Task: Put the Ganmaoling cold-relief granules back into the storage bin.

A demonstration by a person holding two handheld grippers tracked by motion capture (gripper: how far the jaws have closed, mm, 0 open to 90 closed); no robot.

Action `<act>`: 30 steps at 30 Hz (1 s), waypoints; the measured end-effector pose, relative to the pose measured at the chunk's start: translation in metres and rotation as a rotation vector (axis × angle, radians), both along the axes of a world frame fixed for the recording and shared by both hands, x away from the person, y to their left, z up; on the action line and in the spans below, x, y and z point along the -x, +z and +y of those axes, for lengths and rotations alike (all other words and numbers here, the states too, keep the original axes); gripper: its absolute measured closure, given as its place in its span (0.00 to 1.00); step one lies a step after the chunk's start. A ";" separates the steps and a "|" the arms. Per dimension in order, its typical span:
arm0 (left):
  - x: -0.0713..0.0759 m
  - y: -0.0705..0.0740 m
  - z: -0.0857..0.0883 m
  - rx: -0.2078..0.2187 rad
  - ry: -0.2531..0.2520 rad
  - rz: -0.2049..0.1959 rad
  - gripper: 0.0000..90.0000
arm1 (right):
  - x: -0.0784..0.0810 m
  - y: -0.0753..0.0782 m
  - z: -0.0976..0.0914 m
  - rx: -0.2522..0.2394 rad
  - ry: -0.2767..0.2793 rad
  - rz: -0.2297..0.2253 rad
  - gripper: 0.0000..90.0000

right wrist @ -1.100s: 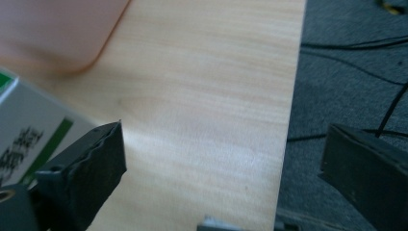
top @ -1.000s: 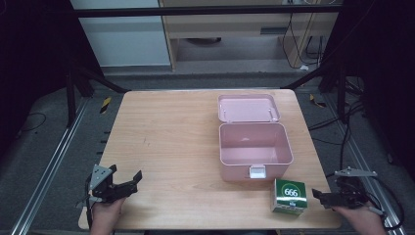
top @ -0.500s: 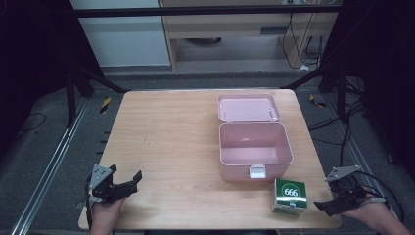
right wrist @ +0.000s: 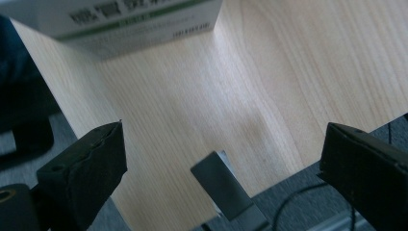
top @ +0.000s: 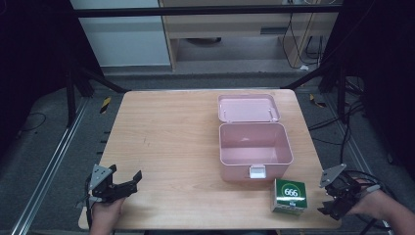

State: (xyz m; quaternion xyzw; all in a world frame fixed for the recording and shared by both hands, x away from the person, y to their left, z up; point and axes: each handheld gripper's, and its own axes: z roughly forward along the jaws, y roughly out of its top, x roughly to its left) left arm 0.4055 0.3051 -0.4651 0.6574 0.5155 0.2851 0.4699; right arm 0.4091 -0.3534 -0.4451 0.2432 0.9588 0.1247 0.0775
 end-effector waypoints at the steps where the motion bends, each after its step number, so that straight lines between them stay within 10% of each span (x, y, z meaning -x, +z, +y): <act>1: 0.000 0.000 0.000 -0.001 -0.001 -0.001 0.00 | -0.002 0.000 0.001 0.018 0.016 0.008 0.03; 8: -0.001 0.000 -0.002 -0.003 -0.007 -0.001 0.00 | -0.008 0.003 0.009 0.078 0.117 0.087 0.03; 30: 0.000 0.001 -0.001 0.007 -0.001 -0.007 0.00 | -0.010 0.054 0.054 0.084 0.250 0.115 0.03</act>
